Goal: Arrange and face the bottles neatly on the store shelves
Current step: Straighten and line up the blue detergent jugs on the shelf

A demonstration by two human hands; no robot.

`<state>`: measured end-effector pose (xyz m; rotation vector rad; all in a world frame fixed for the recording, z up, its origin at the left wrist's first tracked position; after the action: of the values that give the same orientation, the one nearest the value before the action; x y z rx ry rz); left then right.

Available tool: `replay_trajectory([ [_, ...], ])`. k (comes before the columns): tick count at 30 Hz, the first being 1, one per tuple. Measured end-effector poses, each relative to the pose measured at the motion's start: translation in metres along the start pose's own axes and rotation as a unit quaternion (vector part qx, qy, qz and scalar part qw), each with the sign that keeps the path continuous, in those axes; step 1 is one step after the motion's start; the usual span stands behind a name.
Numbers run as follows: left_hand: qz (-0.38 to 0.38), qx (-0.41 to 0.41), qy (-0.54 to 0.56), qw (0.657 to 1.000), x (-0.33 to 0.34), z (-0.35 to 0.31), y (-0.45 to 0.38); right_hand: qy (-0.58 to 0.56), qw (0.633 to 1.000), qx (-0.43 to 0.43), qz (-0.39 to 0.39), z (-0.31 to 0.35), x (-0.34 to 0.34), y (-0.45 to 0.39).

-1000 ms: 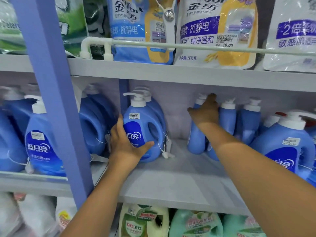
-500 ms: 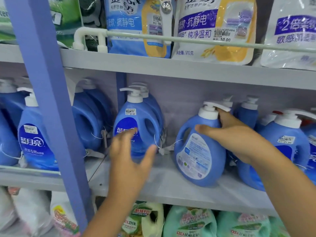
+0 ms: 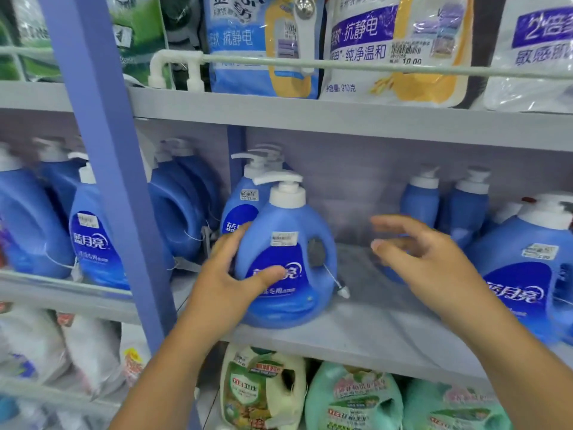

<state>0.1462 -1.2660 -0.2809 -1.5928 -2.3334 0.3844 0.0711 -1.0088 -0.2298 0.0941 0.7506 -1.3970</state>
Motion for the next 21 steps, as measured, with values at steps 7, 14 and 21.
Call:
replay_trajectory([
  [7, -0.062, 0.009, 0.029, 0.998, -0.037, 0.022, -0.012, 0.170, 0.963, 0.067, -0.197, -0.039, -0.027, -0.072],
  [14, -0.098, 0.082, -0.142, 0.982, -0.030, 0.020, -0.006, 0.299, 0.935, 0.142, -0.128, -0.047, -0.018, -0.132],
  [21, -0.102, 0.068, -0.205, 0.971, -0.016, 0.038, 0.001, 0.256, 0.965, 0.053, 0.006, -0.035, -0.007, -0.146],
])
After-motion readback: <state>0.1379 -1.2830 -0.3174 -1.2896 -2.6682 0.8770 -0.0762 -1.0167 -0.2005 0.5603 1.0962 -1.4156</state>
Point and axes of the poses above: each hand's wrist, its own y-axis away from the middle knuckle, its own x-axis out of the palm, z = x × y, the point moved 4 cm from there along -y, towards the middle knuckle, and after that the axes turned 10 degrees about y, right-handed, at the moved point
